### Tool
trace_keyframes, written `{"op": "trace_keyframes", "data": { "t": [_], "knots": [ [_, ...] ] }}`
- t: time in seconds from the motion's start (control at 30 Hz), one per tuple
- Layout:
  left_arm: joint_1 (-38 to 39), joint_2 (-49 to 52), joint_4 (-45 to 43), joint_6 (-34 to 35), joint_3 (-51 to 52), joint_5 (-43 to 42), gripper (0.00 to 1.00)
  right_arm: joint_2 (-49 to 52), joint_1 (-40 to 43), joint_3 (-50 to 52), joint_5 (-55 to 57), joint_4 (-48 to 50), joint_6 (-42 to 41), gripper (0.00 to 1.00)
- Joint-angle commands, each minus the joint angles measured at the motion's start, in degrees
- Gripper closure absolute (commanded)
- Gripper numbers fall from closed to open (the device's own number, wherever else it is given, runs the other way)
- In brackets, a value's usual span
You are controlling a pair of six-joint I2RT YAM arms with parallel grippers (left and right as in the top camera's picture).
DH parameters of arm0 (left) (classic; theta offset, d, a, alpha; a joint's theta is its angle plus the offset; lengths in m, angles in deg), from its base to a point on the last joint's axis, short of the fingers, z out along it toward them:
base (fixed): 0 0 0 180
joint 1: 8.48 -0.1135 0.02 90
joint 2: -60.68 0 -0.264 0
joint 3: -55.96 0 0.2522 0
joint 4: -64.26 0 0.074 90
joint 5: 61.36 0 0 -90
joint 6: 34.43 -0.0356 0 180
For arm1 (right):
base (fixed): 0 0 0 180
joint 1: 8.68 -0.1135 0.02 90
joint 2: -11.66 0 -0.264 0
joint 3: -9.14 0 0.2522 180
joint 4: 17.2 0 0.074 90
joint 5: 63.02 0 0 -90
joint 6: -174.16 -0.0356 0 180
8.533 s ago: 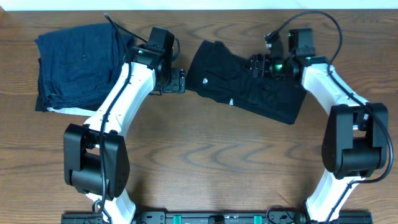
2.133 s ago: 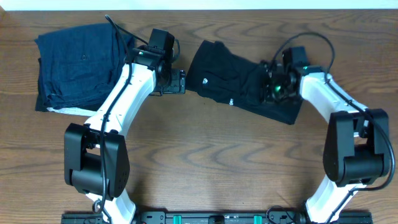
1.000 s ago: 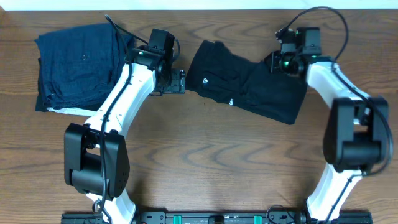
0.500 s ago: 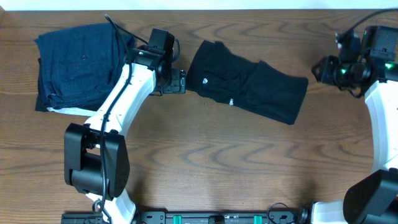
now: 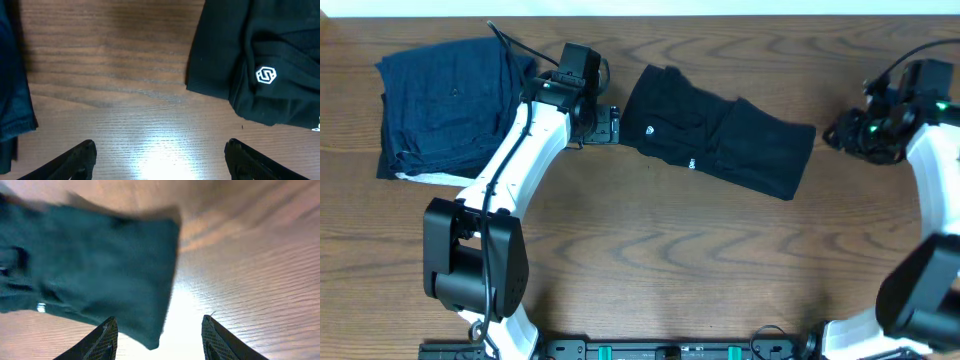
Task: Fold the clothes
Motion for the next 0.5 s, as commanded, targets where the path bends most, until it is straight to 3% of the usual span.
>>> {"op": "trace_keyframes", "data": {
  "t": [0.0,0.47],
  "knots": [
    [0.1,0.4,-0.9,-0.6,0.3,0.9,0.16,4.6,-0.1,1.8,0.2,2.1,0.2,0.51],
    [0.1,0.4,-1.4,-0.5,0.3,0.9,0.16,18.3,-0.1,1.9,-10.4,5.9,0.1,0.55]
  ]
}}
